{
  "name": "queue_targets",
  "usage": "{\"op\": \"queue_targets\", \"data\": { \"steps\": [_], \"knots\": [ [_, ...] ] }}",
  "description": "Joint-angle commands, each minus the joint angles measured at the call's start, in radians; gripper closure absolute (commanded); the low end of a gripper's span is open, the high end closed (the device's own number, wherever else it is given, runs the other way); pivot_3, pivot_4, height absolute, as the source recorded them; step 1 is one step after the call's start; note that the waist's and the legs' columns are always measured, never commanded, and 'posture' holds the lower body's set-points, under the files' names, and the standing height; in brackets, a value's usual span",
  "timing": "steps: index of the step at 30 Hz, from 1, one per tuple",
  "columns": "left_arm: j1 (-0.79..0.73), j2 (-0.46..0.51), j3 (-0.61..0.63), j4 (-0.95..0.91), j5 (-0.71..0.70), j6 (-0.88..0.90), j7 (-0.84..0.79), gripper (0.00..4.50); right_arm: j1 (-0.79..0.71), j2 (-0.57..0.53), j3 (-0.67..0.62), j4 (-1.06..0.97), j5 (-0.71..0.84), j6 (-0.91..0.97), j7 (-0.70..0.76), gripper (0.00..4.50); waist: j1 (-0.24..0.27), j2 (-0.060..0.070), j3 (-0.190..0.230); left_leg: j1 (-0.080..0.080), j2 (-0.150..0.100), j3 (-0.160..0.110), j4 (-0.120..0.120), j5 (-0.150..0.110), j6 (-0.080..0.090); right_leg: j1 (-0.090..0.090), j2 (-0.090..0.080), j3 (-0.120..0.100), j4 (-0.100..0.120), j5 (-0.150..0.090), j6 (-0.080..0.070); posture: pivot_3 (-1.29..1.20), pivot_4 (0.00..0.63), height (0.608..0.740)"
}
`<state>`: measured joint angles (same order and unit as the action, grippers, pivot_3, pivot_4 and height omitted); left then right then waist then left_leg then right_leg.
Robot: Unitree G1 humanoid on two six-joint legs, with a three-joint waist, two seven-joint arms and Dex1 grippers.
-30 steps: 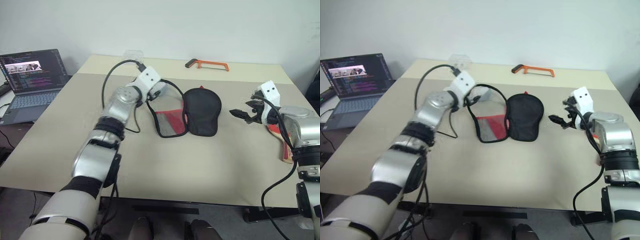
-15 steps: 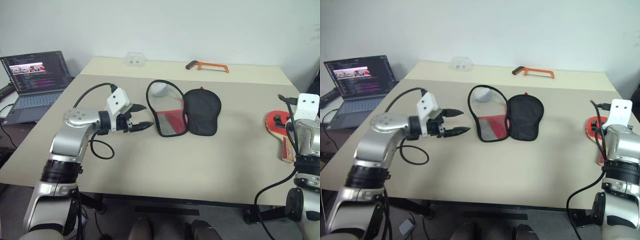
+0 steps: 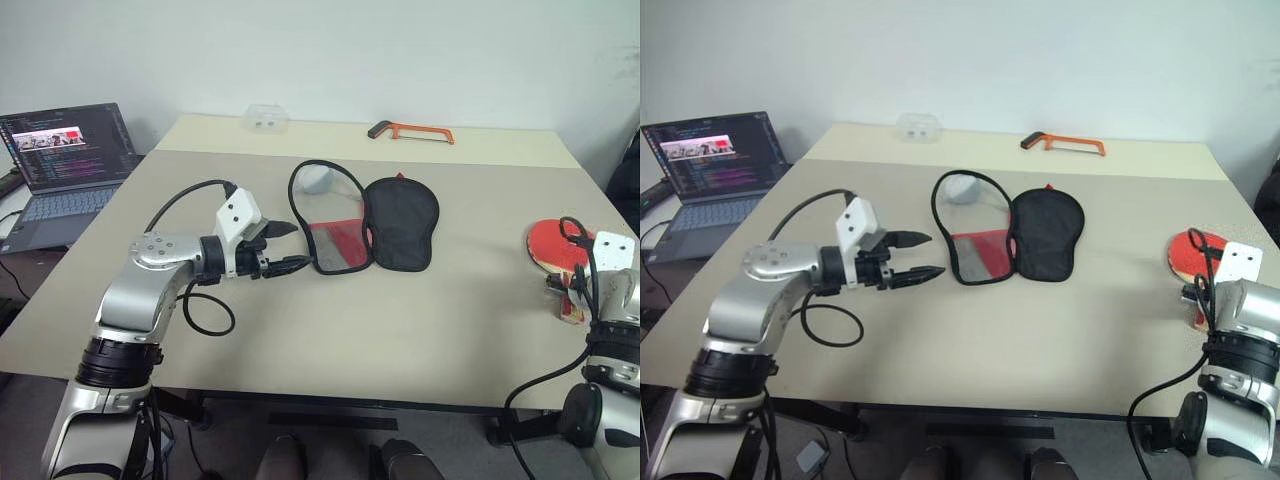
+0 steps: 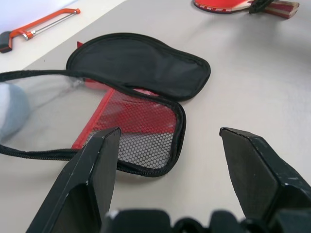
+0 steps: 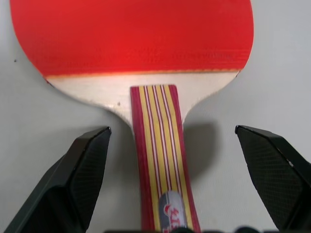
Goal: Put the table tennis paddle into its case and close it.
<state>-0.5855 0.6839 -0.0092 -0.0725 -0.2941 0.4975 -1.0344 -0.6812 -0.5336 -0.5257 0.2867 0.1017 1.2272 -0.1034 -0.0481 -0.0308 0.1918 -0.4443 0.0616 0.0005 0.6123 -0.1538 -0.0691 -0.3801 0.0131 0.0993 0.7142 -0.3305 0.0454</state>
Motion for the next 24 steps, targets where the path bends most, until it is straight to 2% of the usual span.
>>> {"op": "queue_targets", "data": {
  "steps": [1,12,23,24],
  "knots": [
    [-0.006,0.005,0.011,-0.042,-0.018,0.0,0.015,0.98,0.005,-0.008,-0.016,0.006,0.012,0.009,0.014,0.0,-0.002,0.0,0.0,0.0,0.0,0.0,0.0,0.0,0.0,0.0,0.0,0.0,0.0,0.0,0.0,0.0,0.15,0.74],
    [-0.007,0.004,0.003,-0.058,-0.024,0.018,0.028,0.98,-0.004,0.016,-0.063,0.069,0.009,0.002,-0.008,0.0,-0.006,-0.002,-0.001,0.001,0.0,-0.001,0.0,0.0,0.0,0.002,0.0,0.0,-0.001,0.0,0.0,0.0,0.15,0.74],
    [-0.048,0.014,0.018,-0.006,-0.018,0.002,0.032,0.94,-0.05,0.067,-0.086,0.021,0.018,0.004,-0.064,3.39,-0.008,-0.003,-0.002,0.006,0.0,0.0,-0.002,0.0,0.0,0.006,0.0,0.0,-0.003,0.0,0.0,0.0,0.15,0.74],
    [-0.05,0.017,0.022,-0.001,-0.018,0.0,0.032,0.94,-0.061,0.072,-0.089,0.009,0.017,0.004,-0.073,3.45,-0.009,-0.003,-0.002,0.006,0.0,0.0,-0.002,0.0,0.0,0.006,0.0,0.0,-0.002,0.0,0.0,0.0,0.15,0.74]
  ]
}}
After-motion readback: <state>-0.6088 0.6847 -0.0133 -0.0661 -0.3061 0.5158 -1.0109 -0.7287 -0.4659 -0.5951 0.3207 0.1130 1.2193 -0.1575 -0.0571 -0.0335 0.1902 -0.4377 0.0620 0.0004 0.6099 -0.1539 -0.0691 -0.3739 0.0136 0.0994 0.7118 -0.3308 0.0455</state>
